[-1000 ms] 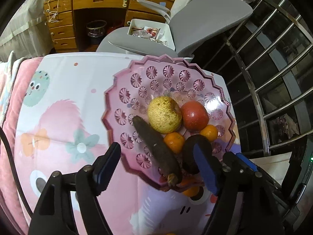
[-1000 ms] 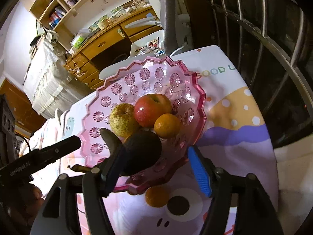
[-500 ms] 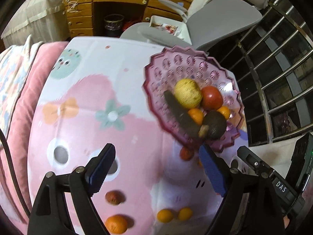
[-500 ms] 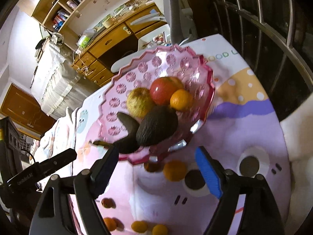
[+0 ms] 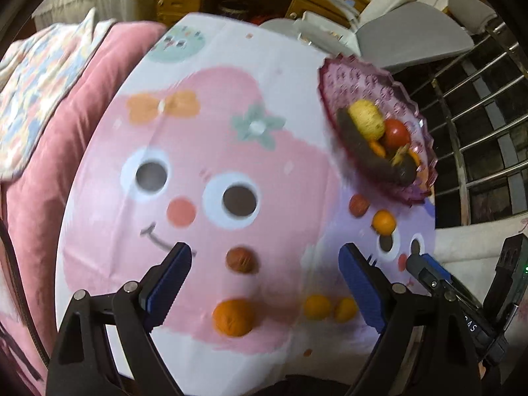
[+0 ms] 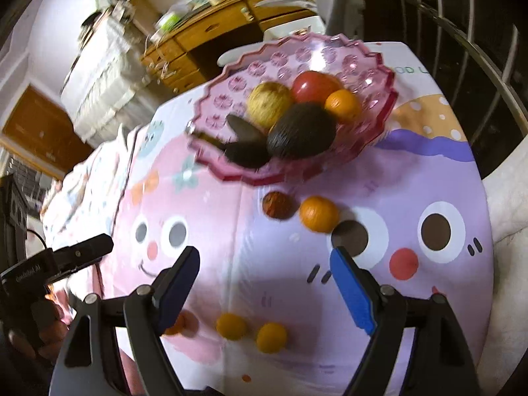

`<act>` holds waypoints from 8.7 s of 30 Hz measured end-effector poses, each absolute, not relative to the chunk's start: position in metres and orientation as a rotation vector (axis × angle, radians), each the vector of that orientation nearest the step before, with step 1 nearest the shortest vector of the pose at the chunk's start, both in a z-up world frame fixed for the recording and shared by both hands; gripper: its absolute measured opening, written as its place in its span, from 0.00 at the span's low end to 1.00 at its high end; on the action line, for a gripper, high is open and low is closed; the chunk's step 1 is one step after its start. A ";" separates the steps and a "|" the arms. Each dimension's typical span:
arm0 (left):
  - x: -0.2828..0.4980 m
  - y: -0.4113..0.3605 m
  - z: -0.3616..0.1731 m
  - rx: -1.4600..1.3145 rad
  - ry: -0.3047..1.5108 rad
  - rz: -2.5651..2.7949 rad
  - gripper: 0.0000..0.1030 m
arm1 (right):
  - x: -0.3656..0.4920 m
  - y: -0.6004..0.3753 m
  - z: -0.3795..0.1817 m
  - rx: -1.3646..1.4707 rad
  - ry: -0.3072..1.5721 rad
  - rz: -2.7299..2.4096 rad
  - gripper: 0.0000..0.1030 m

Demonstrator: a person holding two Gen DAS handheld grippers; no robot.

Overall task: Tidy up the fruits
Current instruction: 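Open both tools and move back toward the loose fruits on the cloth, then grasp an orange with the left tool while the right tool grasps a mandarin, then carry the orange and mandarin into the pink bowl and release both, then grasp the brown lychee with the left tool while the right tool grasps a mandarin, then carry the lychee and mandarin into the pink bowl and release both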

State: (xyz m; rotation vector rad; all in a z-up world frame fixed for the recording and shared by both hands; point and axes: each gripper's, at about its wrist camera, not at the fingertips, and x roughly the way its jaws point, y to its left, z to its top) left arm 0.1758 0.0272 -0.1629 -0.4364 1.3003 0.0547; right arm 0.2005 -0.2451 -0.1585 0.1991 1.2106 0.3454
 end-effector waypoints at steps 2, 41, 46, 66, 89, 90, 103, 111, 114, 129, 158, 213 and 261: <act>0.165 0.029 -0.171 -0.433 1.328 0.064 0.87 | 0.190 -0.238 -0.160 0.143 1.213 0.365 0.80; 0.133 0.011 -0.261 -0.493 1.572 0.022 0.68 | 0.115 -0.191 -0.225 -0.503 1.204 0.492 0.54; 0.136 0.010 -0.266 -0.487 1.590 0.015 0.55 | 0.116 -0.188 -0.229 -0.493 1.218 0.516 0.49; 0.144 -0.011 -0.257 -0.381 1.561 -0.027 0.42 | 0.122 -0.183 -0.236 -0.407 1.273 0.581 0.31; 0.257 -0.045 -0.157 -0.319 1.167 -0.184 0.42 | 0.193 -0.213 -0.157 -0.163 1.015 0.488 0.31; 0.262 -0.046 -0.156 -0.320 1.151 -0.191 0.42 | 0.196 -0.215 -0.153 -0.154 1.000 0.478 0.31; 0.310 -0.060 -0.164 -0.306 1.087 -0.187 0.42 | 0.245 -0.265 -0.148 -0.027 0.926 0.244 0.31; 0.321 -0.062 -0.181 -0.300 1.115 -0.169 0.43 | 0.264 -0.283 -0.155 0.047 0.916 0.165 0.32; 0.322 -0.060 -0.183 -0.314 1.110 -0.163 0.55 | 0.266 -0.284 -0.155 0.079 0.921 0.176 0.42; 0.302 -0.037 -0.173 -0.324 1.088 -0.132 0.70 | 0.250 -0.287 -0.152 0.146 0.924 0.157 0.55; 0.208 0.011 -0.206 -0.094 1.300 -0.331 0.70 | 0.130 -0.215 -0.173 0.358 0.983 0.013 0.68; 0.212 -0.010 -0.252 0.008 1.400 -0.416 0.29 | 0.120 -0.174 -0.229 0.283 1.168 0.000 0.34; 0.390 -0.052 -0.142 -0.189 1.009 -0.143 0.29 | 0.298 -0.266 -0.138 0.209 0.900 0.269 0.34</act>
